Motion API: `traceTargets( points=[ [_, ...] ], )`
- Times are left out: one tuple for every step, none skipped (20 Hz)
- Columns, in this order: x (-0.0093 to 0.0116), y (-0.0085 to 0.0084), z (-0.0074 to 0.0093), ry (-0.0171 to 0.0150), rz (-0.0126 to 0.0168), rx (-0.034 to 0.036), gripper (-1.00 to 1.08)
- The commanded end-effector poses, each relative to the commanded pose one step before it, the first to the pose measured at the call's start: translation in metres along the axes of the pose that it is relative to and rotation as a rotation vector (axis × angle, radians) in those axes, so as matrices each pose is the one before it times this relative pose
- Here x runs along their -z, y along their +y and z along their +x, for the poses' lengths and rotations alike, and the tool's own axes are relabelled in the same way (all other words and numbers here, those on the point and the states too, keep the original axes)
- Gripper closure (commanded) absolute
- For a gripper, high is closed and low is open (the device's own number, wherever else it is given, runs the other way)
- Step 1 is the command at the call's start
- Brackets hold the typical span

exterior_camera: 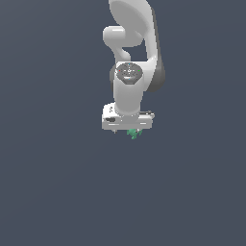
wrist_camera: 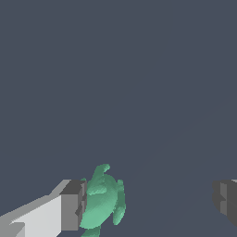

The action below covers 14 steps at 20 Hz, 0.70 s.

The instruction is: Pick up the object and move it to a goal position.

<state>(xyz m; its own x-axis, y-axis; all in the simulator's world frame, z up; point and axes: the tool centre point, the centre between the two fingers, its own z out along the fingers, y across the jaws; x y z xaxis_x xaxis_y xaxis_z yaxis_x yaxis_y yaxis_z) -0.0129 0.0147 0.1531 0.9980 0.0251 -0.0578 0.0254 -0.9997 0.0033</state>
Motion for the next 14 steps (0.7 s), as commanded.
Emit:
traceTargets(
  points=[
    [0.0,0.00001,0.0,0.0,0.0,0.0,-0.92],
    [-0.00002,0.00055,0.00002,0.00009,-0.00007,-0.00119,-0.92],
    [-0.00009,0.00156,0.00008,0.00022,-0.00014,-0.00337,-0.92],
    [-0.00014,0.00257,0.00012,0.00035,-0.00023,-0.00551,-0.92],
    [-0.00019,0.00357,0.00017,0.00048,-0.00033,-0.00757,-0.92],
    [-0.00024,0.00454,0.00023,0.0006,-0.00042,-0.00951,-0.92],
    [-0.00028,0.00546,0.0003,0.00071,-0.00051,-0.01123,-0.92],
    [-0.00028,0.00593,0.00036,0.00074,-0.00056,-0.01184,-0.92],
    [-0.00021,0.00496,0.00034,0.00059,-0.00048,-0.00949,-0.92],
    [-0.00014,0.00384,0.0003,0.00042,-0.00038,-0.00692,-0.92],
    [-0.00007,0.00279,0.00025,0.00028,-0.00028,-0.00456,-0.92],
    [-0.00002,0.00169,0.00018,0.00014,-0.00017,-0.00228,-0.92],
    [0.00003,0.00073,0.00011,0.00003,-0.00008,-0.00048,-0.92],
    [0.00004,-0.00042,0.0,-0.00007,0.00005,0.00119,-0.92]
  ],
)
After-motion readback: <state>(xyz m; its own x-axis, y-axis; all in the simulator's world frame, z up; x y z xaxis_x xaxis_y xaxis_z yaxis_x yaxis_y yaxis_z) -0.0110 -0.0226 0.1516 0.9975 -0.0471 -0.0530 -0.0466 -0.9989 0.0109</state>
